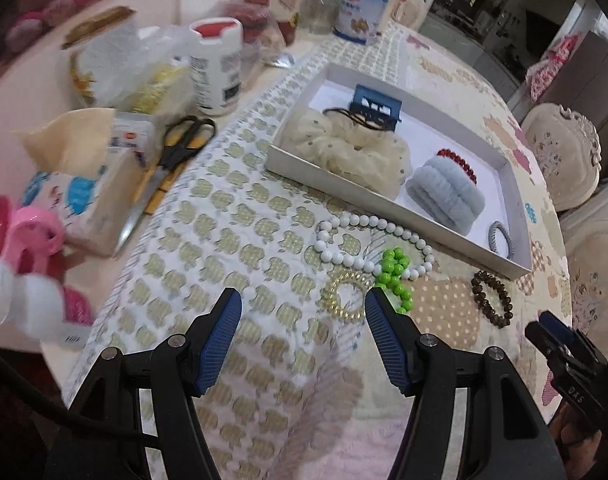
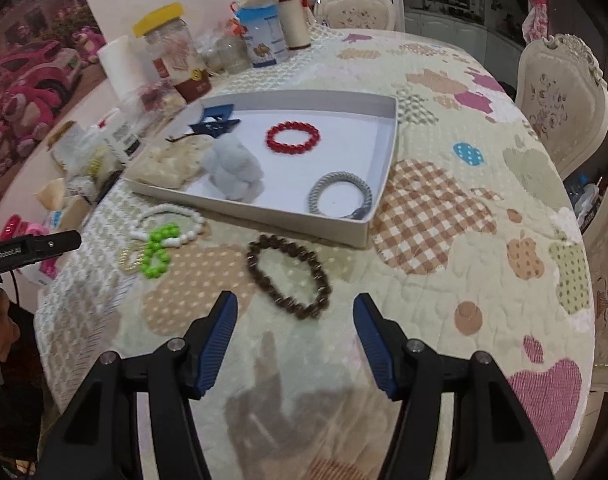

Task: Organize jewelry
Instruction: 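Move both grippers back toward the pearl necklace and brown bead bracelet, then grasp the white pearl necklace with the left gripper while the right grasps the brown wooden bracelet, then carry the pearl necklace and brown bracelet into the white tray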

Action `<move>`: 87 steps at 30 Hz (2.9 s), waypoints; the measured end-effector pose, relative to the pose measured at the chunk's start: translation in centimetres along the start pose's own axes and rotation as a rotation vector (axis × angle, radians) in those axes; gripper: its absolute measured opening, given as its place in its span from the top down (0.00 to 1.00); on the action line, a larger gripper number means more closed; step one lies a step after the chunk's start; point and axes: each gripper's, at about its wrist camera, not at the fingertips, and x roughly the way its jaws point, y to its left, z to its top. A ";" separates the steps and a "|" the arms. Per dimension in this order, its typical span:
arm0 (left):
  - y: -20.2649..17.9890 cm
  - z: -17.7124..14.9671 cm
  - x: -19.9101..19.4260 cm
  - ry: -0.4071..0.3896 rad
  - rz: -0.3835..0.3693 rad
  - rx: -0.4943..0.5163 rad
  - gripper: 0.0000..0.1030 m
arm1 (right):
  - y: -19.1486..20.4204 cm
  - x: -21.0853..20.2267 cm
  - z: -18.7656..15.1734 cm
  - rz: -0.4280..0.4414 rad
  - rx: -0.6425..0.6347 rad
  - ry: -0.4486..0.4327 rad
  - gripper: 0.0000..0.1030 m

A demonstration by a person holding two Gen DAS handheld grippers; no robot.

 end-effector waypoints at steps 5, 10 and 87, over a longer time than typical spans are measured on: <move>-0.4 1.8 3.3 0.045 0.040 0.052 0.41 | -0.6 3.1 0.9 -0.030 -0.008 0.041 0.48; -0.8 3.4 5.5 0.064 0.045 0.085 0.41 | -0.8 5.1 1.5 -0.060 -0.017 0.050 0.49; -17.7 15.3 1.9 -0.110 -0.077 0.379 0.95 | 0.1 2.6 11.3 0.172 0.014 -0.087 0.92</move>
